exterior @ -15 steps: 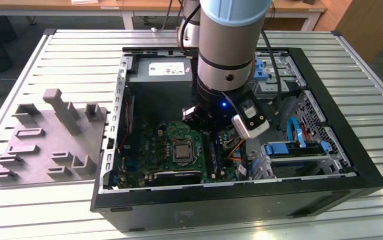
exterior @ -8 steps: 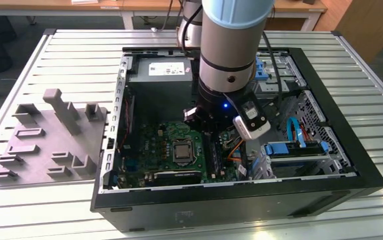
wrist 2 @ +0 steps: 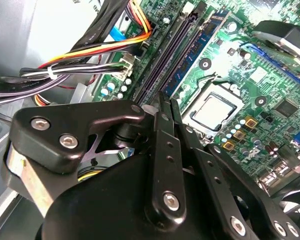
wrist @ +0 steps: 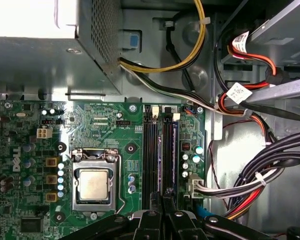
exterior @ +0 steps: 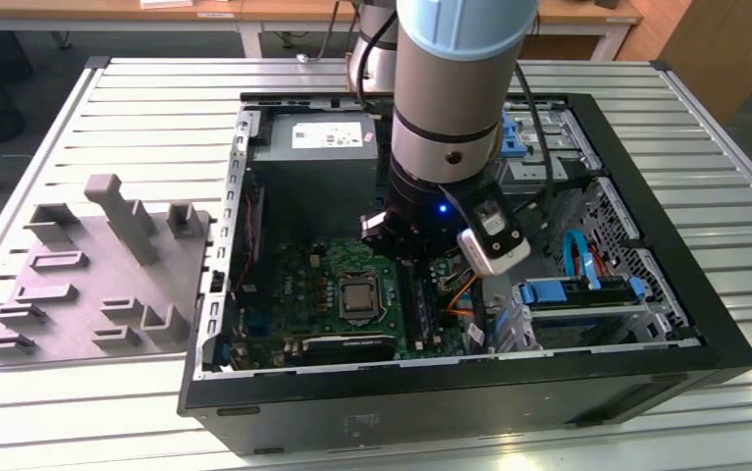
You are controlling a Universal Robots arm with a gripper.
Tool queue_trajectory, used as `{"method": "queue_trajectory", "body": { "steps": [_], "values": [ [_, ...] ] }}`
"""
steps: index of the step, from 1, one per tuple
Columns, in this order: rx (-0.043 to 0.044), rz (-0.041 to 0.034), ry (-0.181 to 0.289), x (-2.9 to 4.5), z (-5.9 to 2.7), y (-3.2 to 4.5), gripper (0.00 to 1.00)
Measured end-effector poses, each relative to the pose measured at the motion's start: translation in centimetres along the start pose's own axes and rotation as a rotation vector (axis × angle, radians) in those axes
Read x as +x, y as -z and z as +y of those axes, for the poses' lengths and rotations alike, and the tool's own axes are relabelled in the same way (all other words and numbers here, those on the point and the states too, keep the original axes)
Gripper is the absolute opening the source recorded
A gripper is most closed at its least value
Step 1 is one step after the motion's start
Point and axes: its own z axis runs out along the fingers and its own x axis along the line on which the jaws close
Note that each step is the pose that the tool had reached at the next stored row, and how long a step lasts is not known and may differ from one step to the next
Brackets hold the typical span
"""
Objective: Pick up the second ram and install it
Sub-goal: 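Insert the second ram into the second slot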
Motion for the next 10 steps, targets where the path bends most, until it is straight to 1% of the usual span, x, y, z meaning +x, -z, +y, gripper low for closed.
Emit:
{"method": "queue_trajectory", "body": {
  "steps": [5,8,10],
  "values": [
    [-0.0123,0.0002,0.0,0.01,0.18,-0.34,0.13],
    [-0.0165,0.0001,0.0,0.02,0.34,-0.52,0.13],
    [-0.0178,0.0001,-0.001,0.05,0.46,-0.59,0.13]
  ]
}}
